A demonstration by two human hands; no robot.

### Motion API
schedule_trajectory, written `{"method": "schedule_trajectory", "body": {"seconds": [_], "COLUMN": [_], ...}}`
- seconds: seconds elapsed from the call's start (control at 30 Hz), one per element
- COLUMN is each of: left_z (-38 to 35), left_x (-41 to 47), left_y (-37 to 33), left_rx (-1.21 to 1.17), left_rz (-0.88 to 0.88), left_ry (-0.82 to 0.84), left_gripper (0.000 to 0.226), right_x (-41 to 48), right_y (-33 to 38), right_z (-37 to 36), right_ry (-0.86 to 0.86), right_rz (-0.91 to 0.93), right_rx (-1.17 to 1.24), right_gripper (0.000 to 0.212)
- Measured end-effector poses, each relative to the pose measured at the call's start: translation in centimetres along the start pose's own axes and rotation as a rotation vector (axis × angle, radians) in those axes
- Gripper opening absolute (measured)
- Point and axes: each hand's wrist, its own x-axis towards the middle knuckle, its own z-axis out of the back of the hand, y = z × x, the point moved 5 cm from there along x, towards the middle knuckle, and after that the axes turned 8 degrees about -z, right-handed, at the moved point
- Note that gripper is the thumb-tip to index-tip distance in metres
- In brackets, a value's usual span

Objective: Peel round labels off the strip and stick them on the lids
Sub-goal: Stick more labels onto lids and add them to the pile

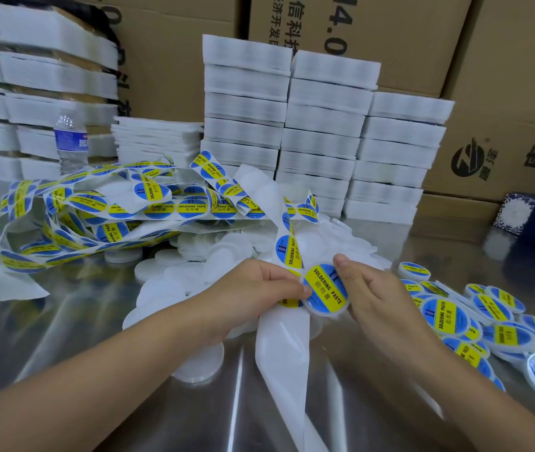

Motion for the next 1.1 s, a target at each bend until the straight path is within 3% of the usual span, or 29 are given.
{"method": "schedule_trajectory", "body": {"seconds": [0.07, 0.17, 0.3, 0.4, 0.5, 0.63, 0.7, 0.8, 0.9, 1.1], "left_z": [0.2, 0.3, 0.3, 0.1, -0.3, -0.5, -0.4, -0.4, -0.3, 0.1], "left_x": [0.1, 0.1, 0.2, 0.1, -0.2, -0.4, -0.4, -0.4, -0.1, 0.7], "left_y": [-0.1, 0.0, 0.0, -0.3, -0.5, -0.7, -0.6, -0.5, -0.5, 0.1], "left_rx": [0.005, 0.004, 0.025, 0.049, 0.001, -0.057, -0.050, -0.066, -0.048, 0.055], "left_rz": [-0.022, -0.033, -0.048, -0.078, -0.078, -0.040, -0.051, -0.086, -0.159, -0.219], "left_ry": [-0.034, -0.035, -0.029, -0.004, 0.040, 0.091, 0.098, 0.088, 0.080, 0.089], "left_gripper": [0.015, 0.012, 0.014, 0.017, 0.016, 0.021, 0.026, 0.037, 0.057, 0.079], "right_x": [-0.2, -0.4, -0.4, -0.5, -0.1, 1.3, 2.4, 3.2, 3.3, 3.1], "right_y": [0.2, 0.2, 0.4, 0.9, 0.7, -0.3, -1.5, -4.0, -6.5, -7.7], "right_z": [-0.2, -0.5, -0.1, 0.0, 1.1, 5.0, 7.0, 9.2, 10.3, 10.5], "right_ry": [0.059, 0.047, -0.021, -0.060, -0.172, -0.493, -0.531, -0.440, -0.281, -0.131], "right_rz": [0.046, 0.156, 0.223, 0.318, 0.288, 0.137, -0.050, -0.362, -0.570, -0.684], "right_rx": [-0.096, -0.277, -0.176, -0.256, -0.289, -0.483, -0.671, -0.937, -1.050, -1.181], "right_gripper": [0.046, 0.082, 0.079, 0.067, 0.058, 0.053, 0.062, 0.077, 0.076, 0.058]}}
